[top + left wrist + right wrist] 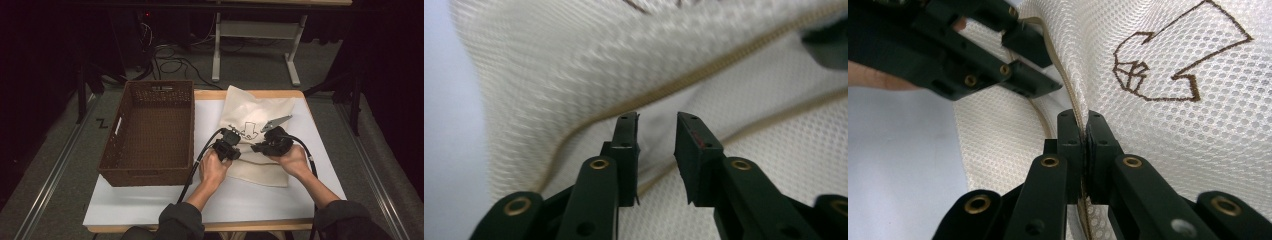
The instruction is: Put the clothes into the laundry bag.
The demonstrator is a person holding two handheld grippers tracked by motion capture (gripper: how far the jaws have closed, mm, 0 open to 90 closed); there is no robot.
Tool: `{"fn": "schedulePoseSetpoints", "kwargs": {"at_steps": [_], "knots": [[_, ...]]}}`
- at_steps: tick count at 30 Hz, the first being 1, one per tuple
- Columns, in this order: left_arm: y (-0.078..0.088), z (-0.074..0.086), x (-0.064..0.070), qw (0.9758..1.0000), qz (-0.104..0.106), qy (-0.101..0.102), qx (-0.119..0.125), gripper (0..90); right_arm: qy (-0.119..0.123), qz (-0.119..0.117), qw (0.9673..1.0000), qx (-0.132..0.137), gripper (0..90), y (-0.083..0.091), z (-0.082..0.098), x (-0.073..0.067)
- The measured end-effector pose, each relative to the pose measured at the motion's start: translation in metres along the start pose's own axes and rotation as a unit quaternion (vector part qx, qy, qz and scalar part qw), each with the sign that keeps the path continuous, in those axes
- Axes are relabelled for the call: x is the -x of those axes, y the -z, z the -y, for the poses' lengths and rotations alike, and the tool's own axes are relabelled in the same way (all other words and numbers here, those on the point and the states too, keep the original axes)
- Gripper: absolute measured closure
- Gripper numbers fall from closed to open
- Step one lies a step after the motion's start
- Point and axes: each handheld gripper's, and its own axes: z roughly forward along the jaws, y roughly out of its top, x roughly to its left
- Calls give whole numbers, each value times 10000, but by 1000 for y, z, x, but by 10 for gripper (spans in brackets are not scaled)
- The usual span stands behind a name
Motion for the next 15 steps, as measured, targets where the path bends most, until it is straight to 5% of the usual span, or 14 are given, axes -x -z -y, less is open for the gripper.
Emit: {"fn": "schedulePoseSetpoints", "kwargs": {"at_steps": [9, 15], "knots": [[-30, -3, 0, 9993, 261, 249, -120, 878, 7, -31, 10000, -61, 883, -3, 0, 1], [-41, -18, -5, 9994, 58, 338, -36, 896, -17, -38, 10000, -28, 883, -1, 0, 0]]}}
